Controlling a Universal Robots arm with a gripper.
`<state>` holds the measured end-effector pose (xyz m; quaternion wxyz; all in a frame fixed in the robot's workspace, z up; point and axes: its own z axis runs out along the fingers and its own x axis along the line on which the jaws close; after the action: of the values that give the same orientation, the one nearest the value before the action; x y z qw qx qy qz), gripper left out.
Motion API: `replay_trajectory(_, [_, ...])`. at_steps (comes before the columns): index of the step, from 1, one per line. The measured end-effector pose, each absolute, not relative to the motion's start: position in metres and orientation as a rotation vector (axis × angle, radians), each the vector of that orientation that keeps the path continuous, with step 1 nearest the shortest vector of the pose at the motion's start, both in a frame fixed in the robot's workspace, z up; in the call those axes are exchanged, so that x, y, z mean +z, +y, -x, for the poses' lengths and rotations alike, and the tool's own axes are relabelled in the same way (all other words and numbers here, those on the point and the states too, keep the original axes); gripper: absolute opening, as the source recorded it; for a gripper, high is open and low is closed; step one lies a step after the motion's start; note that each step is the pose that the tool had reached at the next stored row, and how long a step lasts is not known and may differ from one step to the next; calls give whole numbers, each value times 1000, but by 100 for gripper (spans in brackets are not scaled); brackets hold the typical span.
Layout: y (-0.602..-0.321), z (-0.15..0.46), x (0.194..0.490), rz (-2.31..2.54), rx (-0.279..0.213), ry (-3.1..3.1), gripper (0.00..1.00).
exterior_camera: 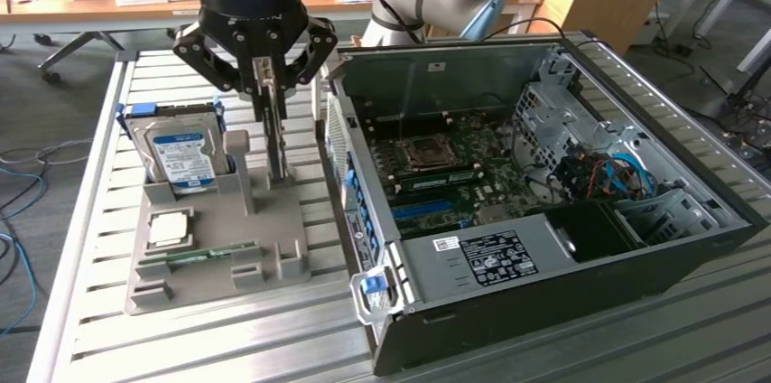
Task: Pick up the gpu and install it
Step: 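Pick up the gpu and move the gpu toward the slot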
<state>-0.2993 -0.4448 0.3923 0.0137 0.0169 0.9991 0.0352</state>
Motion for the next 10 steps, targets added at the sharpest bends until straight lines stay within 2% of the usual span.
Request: replay_trajectory(10, [-445,299,392,-53,109,3112,27])
